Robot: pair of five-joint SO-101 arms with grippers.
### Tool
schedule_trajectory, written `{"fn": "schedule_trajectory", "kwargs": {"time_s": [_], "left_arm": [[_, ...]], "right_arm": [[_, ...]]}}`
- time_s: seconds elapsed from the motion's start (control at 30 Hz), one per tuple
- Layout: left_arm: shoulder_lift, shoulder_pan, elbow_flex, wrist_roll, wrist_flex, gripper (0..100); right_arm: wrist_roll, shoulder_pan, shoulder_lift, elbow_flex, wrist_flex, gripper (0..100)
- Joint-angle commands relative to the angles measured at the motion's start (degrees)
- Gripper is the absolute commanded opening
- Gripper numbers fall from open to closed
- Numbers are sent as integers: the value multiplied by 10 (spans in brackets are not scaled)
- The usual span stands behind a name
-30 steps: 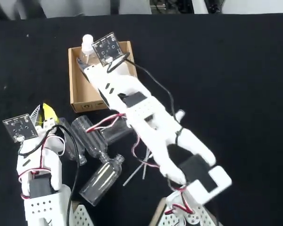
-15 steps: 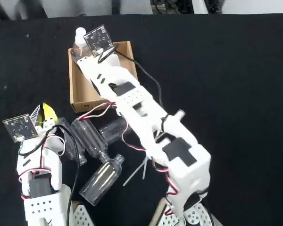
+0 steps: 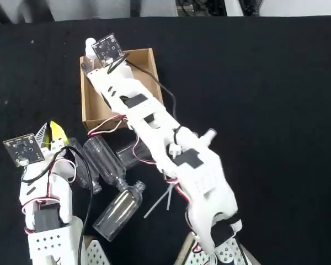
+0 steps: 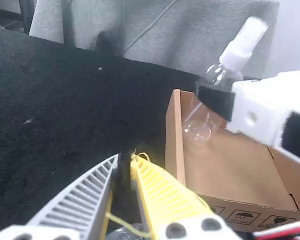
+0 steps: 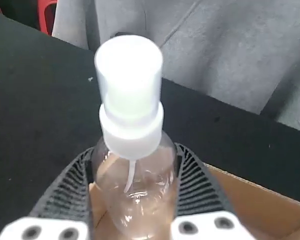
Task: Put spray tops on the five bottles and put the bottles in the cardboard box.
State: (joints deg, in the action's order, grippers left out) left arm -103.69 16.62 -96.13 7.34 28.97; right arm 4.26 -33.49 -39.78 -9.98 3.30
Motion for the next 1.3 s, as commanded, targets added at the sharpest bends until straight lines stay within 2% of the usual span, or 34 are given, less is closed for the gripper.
{"fn": "schedule_trajectory", "kwargs": {"time_s": [0.0, 0.5, 0.8, 0.9, 1.1, 1.27], "left_arm": [[-7, 7, -13, -6, 0, 37], [-7, 7, -13, -6, 1, 37], [-7, 7, -13, -6, 1, 37], [-7, 7, -13, -6, 1, 37], [-7, 7, -13, -6, 1, 37], [-7, 7, -13, -6, 1, 37]], "right_arm": [[-4, 20, -18, -83, 18, 19], [-4, 25, -126, -164, 18, 22], [-4, 26, -130, -167, 15, 23], [-4, 26, -127, -177, -15, 25], [-8, 26, -128, -202, -68, 131], [-8, 25, -128, -202, -69, 132]]}}
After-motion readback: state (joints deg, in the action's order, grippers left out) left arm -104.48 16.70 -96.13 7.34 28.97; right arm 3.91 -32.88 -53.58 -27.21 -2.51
